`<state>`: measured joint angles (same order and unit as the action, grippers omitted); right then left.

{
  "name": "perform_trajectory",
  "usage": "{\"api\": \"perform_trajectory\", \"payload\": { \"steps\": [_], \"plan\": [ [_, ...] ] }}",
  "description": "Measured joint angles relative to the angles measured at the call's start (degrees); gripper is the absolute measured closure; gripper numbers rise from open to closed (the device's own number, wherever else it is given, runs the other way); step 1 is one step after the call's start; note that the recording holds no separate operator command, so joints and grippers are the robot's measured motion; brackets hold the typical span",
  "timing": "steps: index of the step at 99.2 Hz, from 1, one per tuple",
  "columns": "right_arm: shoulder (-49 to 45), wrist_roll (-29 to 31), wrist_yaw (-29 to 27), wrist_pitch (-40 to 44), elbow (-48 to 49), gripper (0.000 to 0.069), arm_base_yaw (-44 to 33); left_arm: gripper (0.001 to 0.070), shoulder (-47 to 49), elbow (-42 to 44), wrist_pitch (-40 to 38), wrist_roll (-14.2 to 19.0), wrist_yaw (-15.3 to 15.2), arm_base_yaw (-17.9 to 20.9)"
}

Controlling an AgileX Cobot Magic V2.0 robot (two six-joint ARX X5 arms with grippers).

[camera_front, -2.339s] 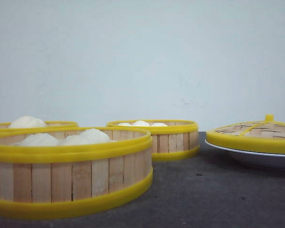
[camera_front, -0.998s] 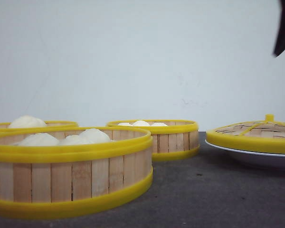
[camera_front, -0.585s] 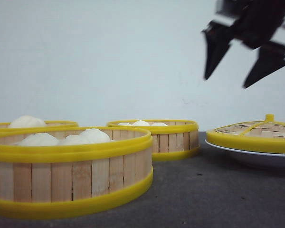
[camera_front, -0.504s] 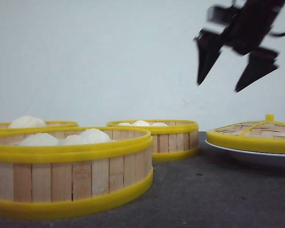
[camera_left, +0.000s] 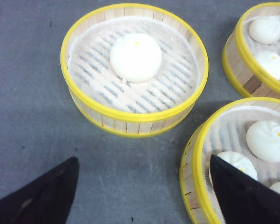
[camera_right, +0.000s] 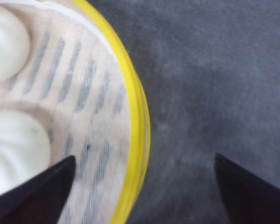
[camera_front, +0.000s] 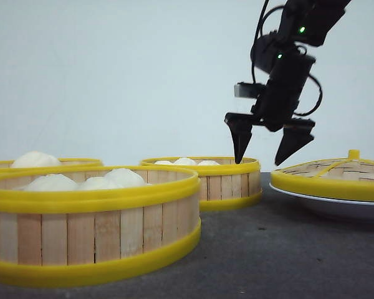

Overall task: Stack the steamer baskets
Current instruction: 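Lower the right gripper to the rim of the farther bun basket, then close the right gripper on the basket rim and lift it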

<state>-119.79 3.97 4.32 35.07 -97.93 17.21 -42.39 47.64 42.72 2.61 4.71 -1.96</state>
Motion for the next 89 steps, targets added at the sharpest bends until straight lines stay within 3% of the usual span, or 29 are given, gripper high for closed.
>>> {"api": "perform_trajectory", "payload": {
  "steps": [20,33,47,64,89],
  "plan": [
    [-2.64,-0.13,0.02,-0.68,-0.09,0.0356,0.02,0.0162,0.02,0.0,0.02,0.0,0.0,0.0],
    [-2.82,-0.09,0.22,-2.01,-0.26,0.0523,0.11,0.0162,0.0,0.0,0.02,0.0,0.0,0.0],
    [-2.84,1.09,-0.2,-3.28,-0.33,0.0638,0.37,0.0162,0.0,0.0,0.02,0.0,0.0,0.0],
    [-3.08,1.25,-0.07,-3.08,-0.83,0.0668,0.59,0.0162,0.0,0.0,0.02,-0.02,0.0,0.0],
    [-3.89,3.21,-0.48,7.67,-11.34,0.0668,0.59,0.0162,0.0,0.0,0.02,-0.02,0.02,0.0]
  ]
}}
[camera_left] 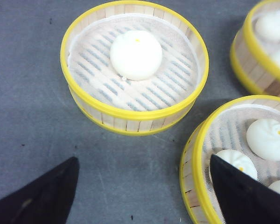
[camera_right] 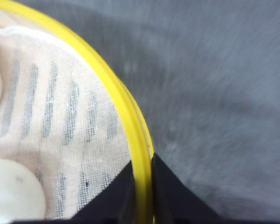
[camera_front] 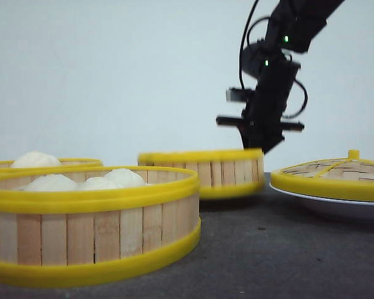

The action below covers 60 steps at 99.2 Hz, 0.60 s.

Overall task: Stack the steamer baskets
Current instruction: 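Close the right gripper on the basket rim and lift it, then carry the basket with the right gripper over the nearest bun basket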

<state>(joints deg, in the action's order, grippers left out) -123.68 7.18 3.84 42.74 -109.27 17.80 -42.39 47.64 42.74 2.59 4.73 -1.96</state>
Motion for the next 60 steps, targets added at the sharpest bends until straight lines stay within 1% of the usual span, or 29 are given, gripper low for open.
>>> {"api": "perform_trajectory", "payload": {
  "steps": [16,32,46,60],
  "plan": [
    [0.0,2.78,-0.04,8.02,-9.38,0.0668,-0.02,0.0162,0.0,0.0,0.0,0.02,-0.02,0.0],
    [0.0,3.1,0.33,17.38,-16.0,0.0668,0.61,0.0162,0.02,0.0,0.0,0.02,-0.02,0.0],
    [0.37,2.4,2.4,21.18,-18.8,0.0668,1.75,0.0162,0.02,0.0,0.0,0.02,-0.02,0.0],
    [2.05,1.99,2.45,24.44,-18.8,0.0668,3.34,0.0162,0.02,0.0,0.02,0.02,-0.02,0.0]
  ]
}}
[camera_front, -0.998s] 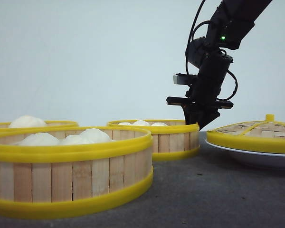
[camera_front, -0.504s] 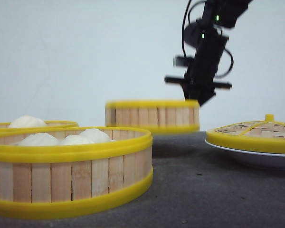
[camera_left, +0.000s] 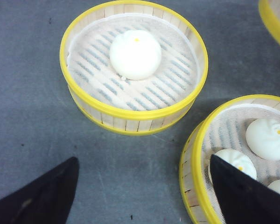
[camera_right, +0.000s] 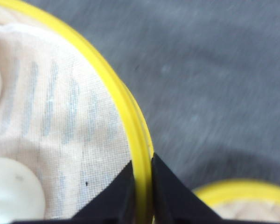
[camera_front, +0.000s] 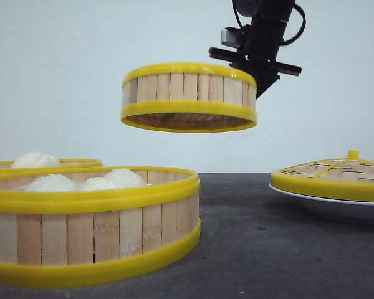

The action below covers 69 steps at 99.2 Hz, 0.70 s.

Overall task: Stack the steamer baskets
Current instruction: 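Carry the basket with the right gripper over the nearest bun basket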

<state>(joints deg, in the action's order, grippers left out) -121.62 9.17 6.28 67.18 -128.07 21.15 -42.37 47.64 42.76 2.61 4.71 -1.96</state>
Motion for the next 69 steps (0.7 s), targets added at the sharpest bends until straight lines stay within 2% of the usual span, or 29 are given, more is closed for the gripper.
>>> {"api": "perform_trajectory", "payload": {
  "steps": [39,60,69],
  "plan": [
    [7.82,-0.04,-0.2,6.69,-0.04,0.0668,4.87,0.0162,0.0,0.0,-0.02,-0.04,0.0,0.0],
    [12.87,-0.2,-5.49,8.31,0.96,0.0668,9.22,0.0162,0.0,0.0,-0.02,-0.04,0.0,0.0],
    [15.69,-0.24,-6.08,7.63,3.43,0.0668,11.02,0.0162,0.0,0.0,-0.02,-0.04,0.0,0.0]
  ]
}}
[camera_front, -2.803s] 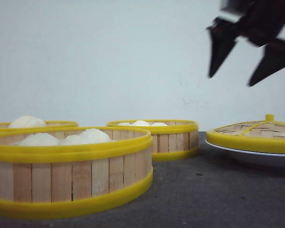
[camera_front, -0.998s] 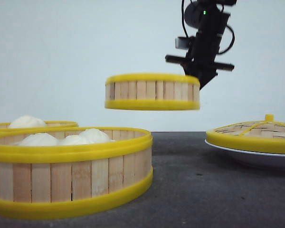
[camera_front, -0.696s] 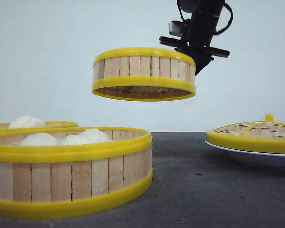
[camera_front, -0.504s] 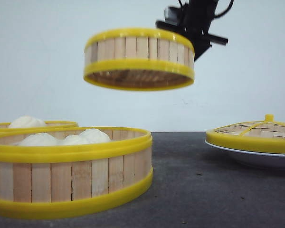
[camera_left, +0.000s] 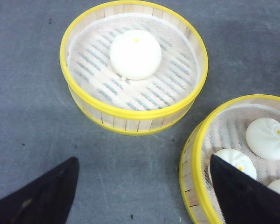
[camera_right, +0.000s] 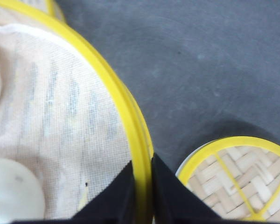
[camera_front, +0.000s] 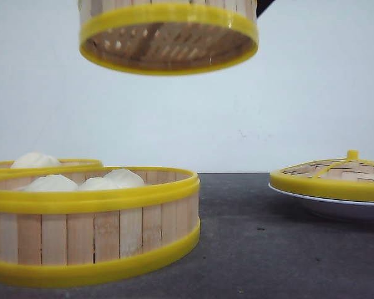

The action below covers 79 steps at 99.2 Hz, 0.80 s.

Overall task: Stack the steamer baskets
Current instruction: 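Carry the basket with the right gripper over the nearest bun basket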

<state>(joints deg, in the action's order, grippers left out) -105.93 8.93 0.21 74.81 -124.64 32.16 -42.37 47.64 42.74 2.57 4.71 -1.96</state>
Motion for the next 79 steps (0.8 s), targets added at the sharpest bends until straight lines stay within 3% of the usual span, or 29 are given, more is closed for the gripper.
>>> {"api": "perform_trajectory", "payload": {
  "steps": [34,79],
  "plan": [
    [10.16,-0.11,0.83,-11.72,19.74,0.0668,4.66,0.0162,0.0,0.0,0.0,-0.02,0.0,0.0],
    [10.51,-2.1,1.03,-28.2,33.88,0.0668,8.35,0.0162,0.0,0.0,0.0,-0.02,0.0,0.0]
  ]
}}
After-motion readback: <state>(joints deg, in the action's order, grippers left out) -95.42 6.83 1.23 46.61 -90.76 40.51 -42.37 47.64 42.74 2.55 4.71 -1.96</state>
